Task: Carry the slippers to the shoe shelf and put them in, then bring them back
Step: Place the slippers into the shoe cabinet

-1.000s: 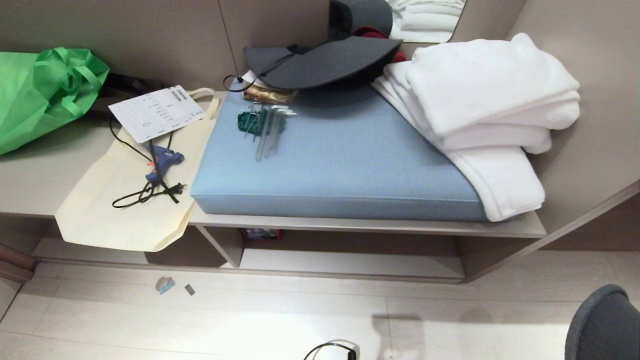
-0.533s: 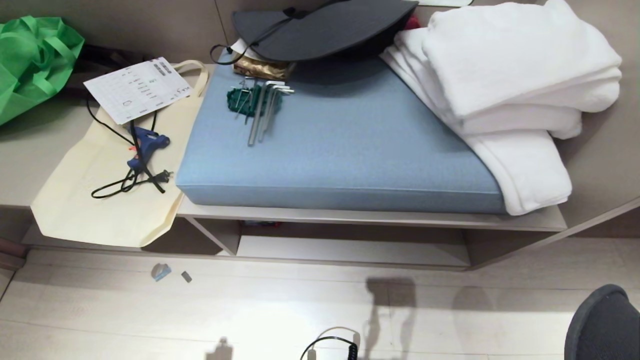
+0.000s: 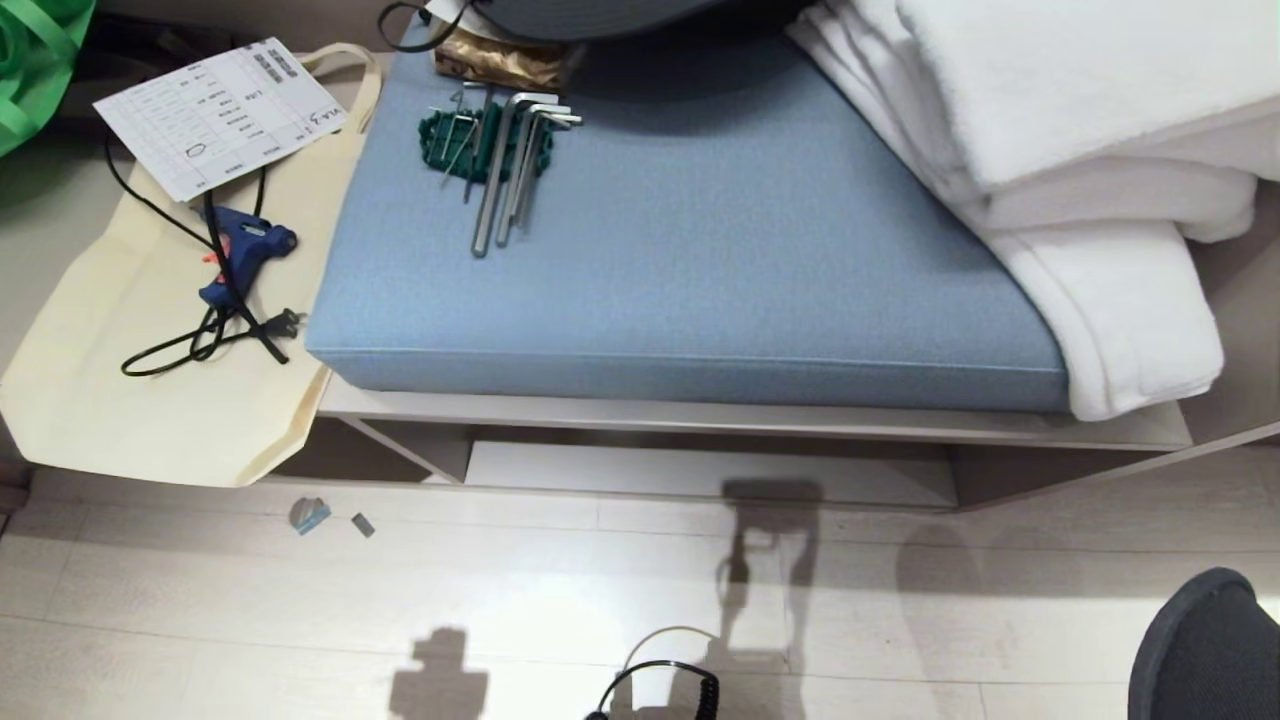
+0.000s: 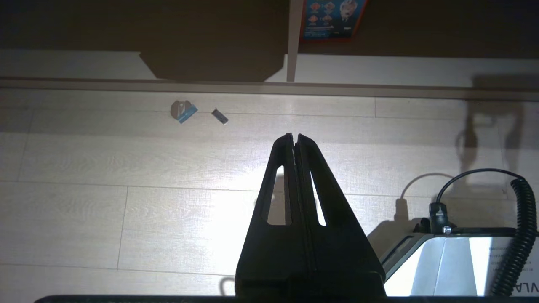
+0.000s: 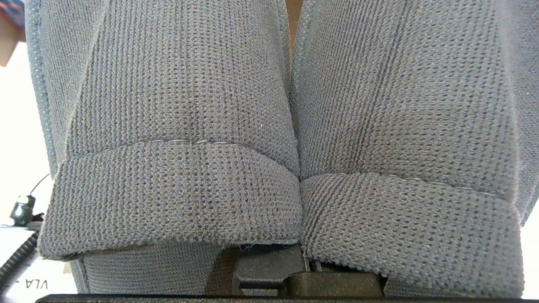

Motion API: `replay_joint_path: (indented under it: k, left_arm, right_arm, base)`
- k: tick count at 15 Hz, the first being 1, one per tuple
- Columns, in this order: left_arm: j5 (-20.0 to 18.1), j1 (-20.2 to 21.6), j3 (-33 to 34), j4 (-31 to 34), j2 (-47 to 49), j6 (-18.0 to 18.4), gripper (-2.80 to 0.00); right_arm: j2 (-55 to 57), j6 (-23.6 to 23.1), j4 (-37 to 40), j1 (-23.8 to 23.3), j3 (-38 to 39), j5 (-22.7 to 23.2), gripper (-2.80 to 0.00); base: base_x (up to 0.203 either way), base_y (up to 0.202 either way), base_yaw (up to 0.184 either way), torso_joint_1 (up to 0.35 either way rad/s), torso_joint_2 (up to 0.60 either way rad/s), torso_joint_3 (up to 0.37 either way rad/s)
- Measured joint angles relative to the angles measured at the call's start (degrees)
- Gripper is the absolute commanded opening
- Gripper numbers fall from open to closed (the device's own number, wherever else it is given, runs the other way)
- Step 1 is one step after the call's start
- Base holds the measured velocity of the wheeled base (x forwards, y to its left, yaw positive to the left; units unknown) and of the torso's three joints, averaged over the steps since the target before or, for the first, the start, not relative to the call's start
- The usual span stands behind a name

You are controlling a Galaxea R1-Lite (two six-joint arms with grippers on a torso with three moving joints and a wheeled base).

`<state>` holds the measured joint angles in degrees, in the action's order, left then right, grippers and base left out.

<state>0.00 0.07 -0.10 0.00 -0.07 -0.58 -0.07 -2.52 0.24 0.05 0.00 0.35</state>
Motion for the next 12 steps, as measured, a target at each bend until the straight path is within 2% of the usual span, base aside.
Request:
replay_joint_path:
  k: [12]
  left_arm:
    - [0.0, 0.0, 0.0, 0.0, 0.0, 0.0, -2.80]
  right_arm:
    - [0.0, 0.0, 0.0, 0.0, 0.0, 0.0, -2.80]
  base:
    - [0.000, 0.000, 0.000, 0.000, 0.00, -0.198]
